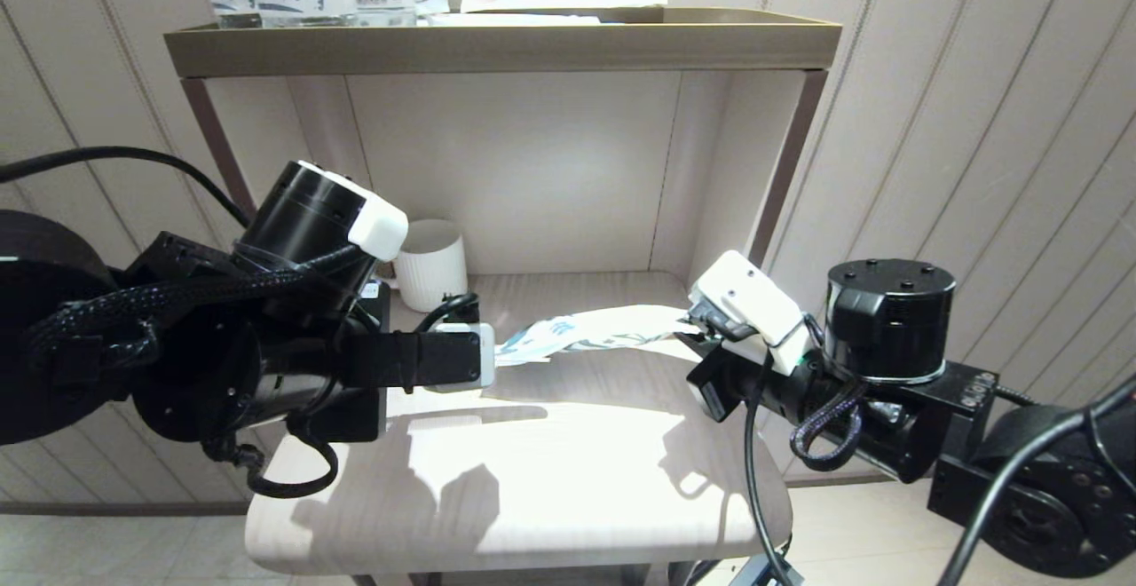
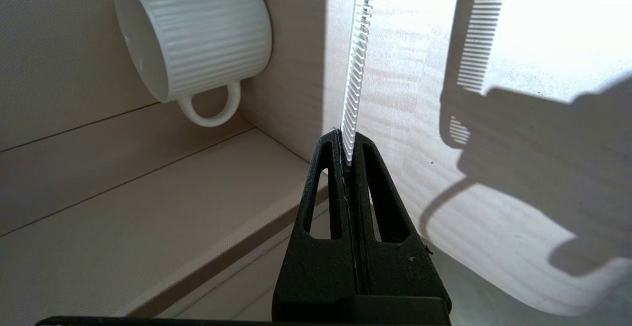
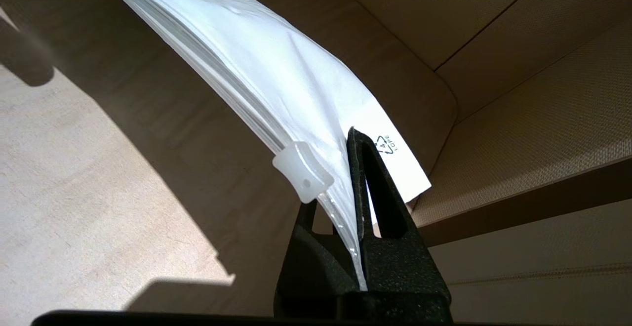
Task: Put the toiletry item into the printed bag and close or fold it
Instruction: Place the comb into the storage bag
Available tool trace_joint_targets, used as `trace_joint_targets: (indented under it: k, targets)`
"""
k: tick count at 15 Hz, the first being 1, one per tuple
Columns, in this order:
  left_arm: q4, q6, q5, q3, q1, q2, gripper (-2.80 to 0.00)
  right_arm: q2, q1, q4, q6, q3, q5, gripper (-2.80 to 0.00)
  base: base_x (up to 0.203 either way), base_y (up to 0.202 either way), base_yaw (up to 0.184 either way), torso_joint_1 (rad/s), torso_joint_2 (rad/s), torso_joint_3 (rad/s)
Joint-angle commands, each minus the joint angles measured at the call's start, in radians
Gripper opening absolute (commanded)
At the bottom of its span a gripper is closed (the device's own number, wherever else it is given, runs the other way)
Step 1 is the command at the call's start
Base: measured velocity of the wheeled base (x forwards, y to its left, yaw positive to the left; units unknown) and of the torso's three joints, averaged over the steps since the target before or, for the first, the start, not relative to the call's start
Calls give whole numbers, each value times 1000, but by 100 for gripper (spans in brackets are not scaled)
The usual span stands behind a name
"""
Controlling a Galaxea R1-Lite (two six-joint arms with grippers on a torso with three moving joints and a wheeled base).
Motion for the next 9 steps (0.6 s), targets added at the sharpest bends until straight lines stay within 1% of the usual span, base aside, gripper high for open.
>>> trace_joint_targets:
  k: [1, 6, 9]
  targets:
    - [2, 6, 3, -13, 4, 22, -280, -2, 2, -5, -3, 1, 0, -280, 0, 0, 0, 0, 0, 0]
    - [2, 7, 1, -25, 37, 28, -280, -2, 7, -5, -3, 3, 0, -280, 0, 0, 0, 0, 0, 0]
    - [0, 7, -2, -34, 38, 49, -280, -1, 8, -5, -3, 9, 0, -280, 0, 0, 0, 0, 0, 0]
